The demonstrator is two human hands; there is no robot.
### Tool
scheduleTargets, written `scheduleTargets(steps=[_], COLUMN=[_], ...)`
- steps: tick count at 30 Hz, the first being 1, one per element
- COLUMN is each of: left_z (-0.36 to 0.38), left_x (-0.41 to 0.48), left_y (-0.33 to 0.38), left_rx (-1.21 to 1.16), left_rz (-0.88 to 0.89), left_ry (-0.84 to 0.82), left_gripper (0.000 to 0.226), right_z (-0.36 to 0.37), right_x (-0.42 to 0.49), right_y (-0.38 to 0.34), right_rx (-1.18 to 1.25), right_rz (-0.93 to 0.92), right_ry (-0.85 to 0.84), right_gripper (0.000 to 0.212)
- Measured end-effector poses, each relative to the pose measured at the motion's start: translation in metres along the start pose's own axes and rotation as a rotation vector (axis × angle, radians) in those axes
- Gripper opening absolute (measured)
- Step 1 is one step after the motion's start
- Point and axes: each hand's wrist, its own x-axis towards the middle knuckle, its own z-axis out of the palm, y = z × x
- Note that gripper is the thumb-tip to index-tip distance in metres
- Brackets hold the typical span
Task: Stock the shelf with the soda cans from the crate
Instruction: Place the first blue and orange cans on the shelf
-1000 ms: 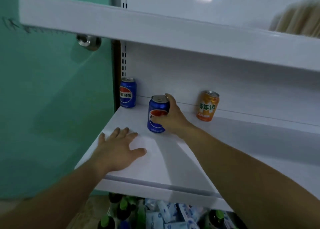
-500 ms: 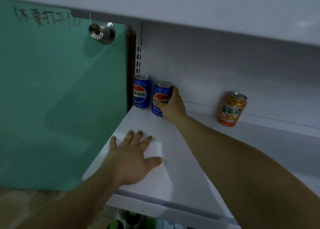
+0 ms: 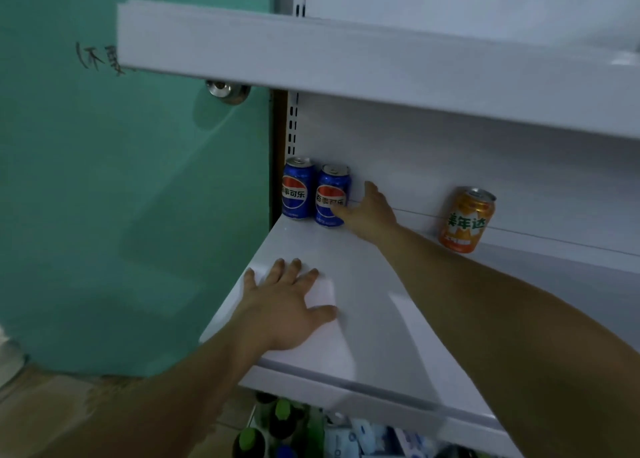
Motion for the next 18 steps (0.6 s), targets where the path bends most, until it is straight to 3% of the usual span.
scheduleTargets(steps=[4, 7, 13, 18], left_z=[-0.010, -0.022, -0.010, 0.043], left_x=[-0.003, -0.012, -0.066, -0.137], left_y=[0.007, 0.044, 0.207, 0.324], left_rx=[-0.058, -0.255, -0.256, -0.158], left_rz=[-0.007, 0.068, 0.542, 0.856], left_ry=[-0.016, -0.058, -0.108, -0.240], left_gripper=[0.076, 0.079, 0.073, 0.071], right_z=[-0.078, -0.141, -0.247, -0.305], right_x=[-0.064, -0.124, -0.275, -0.423], right_y=[0.019, 0.041, 0.104, 0.149], right_rx=[-0.273, -0.364, -0.451, -0.503], right_rz=[0.036, 0.106, 0.415, 0.676], right_ry=[-0.022, 0.026, 0.155, 0.292], right_gripper=[0.084, 0.077, 0.081, 0.079])
